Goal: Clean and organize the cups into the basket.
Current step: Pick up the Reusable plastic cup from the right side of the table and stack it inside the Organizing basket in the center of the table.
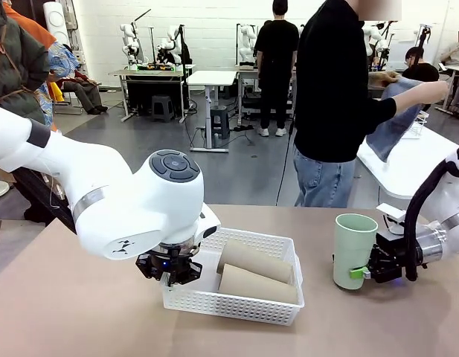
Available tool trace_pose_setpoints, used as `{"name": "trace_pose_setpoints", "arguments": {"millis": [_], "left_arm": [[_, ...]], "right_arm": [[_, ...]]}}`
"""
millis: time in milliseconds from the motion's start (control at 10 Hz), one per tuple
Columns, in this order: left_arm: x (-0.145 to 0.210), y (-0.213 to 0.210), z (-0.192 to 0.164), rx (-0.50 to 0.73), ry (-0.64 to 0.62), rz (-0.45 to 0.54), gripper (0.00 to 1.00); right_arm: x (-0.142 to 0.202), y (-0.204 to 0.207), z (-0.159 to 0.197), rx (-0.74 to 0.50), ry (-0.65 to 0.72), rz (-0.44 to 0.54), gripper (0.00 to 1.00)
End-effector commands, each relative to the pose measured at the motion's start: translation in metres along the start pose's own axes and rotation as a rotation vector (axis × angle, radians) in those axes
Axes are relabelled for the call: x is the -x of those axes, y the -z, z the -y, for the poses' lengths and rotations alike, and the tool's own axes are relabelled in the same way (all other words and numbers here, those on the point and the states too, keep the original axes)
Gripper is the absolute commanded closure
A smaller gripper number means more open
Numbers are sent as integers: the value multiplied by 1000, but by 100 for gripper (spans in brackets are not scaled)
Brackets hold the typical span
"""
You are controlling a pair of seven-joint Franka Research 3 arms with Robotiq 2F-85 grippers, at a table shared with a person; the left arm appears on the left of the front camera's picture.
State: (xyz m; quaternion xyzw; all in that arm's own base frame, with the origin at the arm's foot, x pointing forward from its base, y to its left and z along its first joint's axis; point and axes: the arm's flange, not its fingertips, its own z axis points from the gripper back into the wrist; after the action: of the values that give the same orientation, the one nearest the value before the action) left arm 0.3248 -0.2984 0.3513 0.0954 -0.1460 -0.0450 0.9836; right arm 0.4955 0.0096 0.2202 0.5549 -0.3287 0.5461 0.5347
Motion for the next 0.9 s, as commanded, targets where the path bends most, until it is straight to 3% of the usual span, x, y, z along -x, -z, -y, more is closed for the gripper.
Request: {"name": "trace_pose_setpoints", "arguments": {"millis": [0,300,400,600,700,800], "left_arm": [[3,1,0,-14,8,12,100],[3,1,0,-14,8,12,100],[3,1,0,-14,8,12,100],[3,1,0,-14,8,12,100],[3,1,0,-14,8,12,100],[3,1,0,-14,8,12,100]], "right_arm": [[-59,-5,-34,32,110,-22,100],[-172,-4,-89,116,148,-47,100],[-191,-3,-97,147,138,-38,100],[-199,-2,-106,228,93,-37,100],[-209,-13,-106,122,112,-51,100],[-209,-13,-106,122,112,-51,100]]}}
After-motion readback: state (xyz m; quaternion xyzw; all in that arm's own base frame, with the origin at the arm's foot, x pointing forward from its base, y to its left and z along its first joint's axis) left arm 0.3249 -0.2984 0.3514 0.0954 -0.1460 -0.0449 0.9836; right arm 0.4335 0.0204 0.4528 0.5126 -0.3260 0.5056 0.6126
